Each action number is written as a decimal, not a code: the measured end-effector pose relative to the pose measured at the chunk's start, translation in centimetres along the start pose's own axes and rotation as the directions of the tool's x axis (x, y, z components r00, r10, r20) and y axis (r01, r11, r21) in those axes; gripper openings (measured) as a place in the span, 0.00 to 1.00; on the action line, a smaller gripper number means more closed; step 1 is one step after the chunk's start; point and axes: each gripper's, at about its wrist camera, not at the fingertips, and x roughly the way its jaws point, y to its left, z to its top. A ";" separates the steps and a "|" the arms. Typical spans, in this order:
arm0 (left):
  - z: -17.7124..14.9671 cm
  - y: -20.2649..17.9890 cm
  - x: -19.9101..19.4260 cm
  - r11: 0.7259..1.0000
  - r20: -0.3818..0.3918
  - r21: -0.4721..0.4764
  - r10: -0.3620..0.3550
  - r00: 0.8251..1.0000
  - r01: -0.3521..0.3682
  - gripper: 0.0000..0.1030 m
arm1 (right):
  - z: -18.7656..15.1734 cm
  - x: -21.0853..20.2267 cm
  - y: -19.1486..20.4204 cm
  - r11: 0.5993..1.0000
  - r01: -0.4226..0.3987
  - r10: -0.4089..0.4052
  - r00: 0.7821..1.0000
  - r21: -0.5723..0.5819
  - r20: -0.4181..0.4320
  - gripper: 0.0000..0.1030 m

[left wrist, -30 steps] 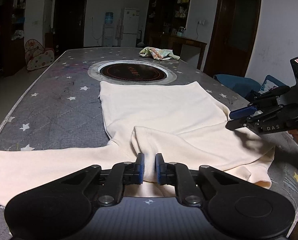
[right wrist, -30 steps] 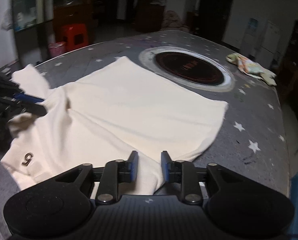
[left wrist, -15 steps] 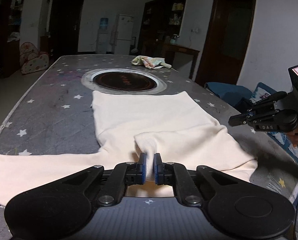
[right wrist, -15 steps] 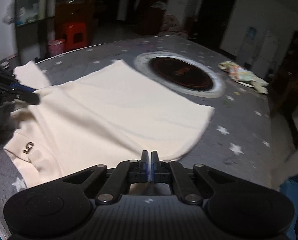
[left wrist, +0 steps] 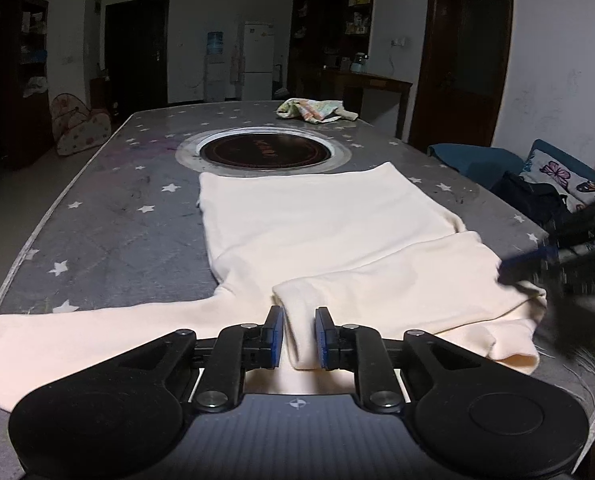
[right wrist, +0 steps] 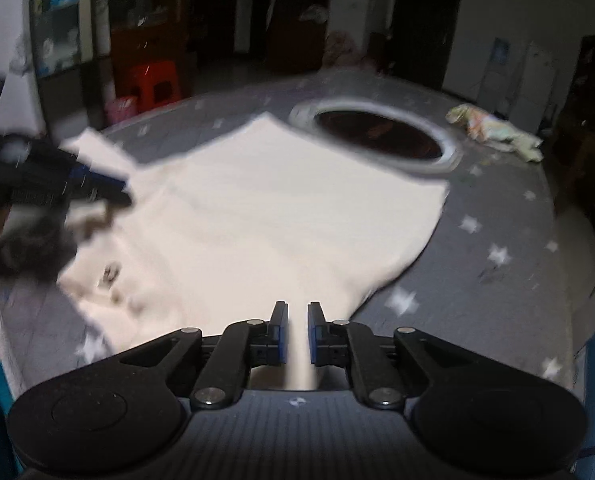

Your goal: Fold clothes

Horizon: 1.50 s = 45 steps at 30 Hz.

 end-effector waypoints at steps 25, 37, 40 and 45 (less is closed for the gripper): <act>-0.8 2.6 -0.2 0.998 0.010 -0.070 0.007 1.000 -0.006 0.37 | 2.5 2.7 -0.6 0.991 0.130 -0.132 0.989 0.040 0.064 0.22; -1.4 3.3 0.2 0.996 -0.006 -0.084 0.008 1.000 -0.009 0.37 | 2.8 3.5 -1.8 0.994 0.084 -0.083 0.996 -0.072 0.010 0.06; -1.4 3.3 0.3 0.997 -0.005 -0.081 0.009 1.000 -0.009 0.38 | 2.9 3.3 -2.0 0.991 0.090 -0.090 0.996 -0.098 -0.004 0.03; -1.5 3.4 0.3 0.997 -0.005 -0.076 0.009 1.000 -0.010 0.38 | 2.4 2.3 -1.7 0.978 0.148 -0.153 0.988 -0.144 -0.022 0.02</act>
